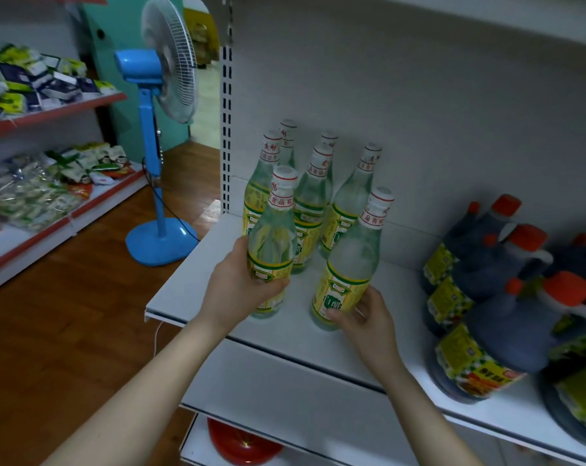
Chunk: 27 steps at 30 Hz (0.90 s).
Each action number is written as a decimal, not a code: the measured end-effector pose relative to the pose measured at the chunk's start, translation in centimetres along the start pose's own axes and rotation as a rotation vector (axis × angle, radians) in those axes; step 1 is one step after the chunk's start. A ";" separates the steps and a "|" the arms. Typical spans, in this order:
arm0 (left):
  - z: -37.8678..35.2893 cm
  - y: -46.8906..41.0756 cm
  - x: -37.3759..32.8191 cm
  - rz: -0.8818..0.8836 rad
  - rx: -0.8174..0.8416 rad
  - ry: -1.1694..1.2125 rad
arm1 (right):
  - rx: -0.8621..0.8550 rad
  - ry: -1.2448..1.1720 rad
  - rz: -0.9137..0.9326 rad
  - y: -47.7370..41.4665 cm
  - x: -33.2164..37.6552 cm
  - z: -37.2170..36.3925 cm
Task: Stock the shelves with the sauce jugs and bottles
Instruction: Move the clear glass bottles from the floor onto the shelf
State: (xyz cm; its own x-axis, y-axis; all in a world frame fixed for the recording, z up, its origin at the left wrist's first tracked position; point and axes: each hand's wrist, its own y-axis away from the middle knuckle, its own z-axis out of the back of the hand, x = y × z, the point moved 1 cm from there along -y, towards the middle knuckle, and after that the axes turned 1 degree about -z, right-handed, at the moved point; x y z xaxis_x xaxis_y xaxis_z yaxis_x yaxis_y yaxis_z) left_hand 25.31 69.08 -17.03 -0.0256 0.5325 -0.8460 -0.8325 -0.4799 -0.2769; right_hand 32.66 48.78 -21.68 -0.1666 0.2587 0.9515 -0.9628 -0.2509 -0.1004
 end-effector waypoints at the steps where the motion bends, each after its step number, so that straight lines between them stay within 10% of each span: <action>1: 0.0 0.0 0.0 0.002 0.001 0.002 | 0.014 0.003 0.004 -0.5 0.0 0.0; 27: 0.0 0.0 0.1 0.002 0.009 0.019 | 0.067 0.118 0.011 -8.5 -1.5 -2.2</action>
State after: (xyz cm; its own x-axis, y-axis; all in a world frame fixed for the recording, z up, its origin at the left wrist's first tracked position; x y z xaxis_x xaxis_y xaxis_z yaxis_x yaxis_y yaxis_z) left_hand 25.30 69.11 -17.11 -0.0172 0.5181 -0.8552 -0.8373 -0.4749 -0.2708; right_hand 40.62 52.56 -22.84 -0.2046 0.3624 0.9093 -0.9451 -0.3150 -0.0871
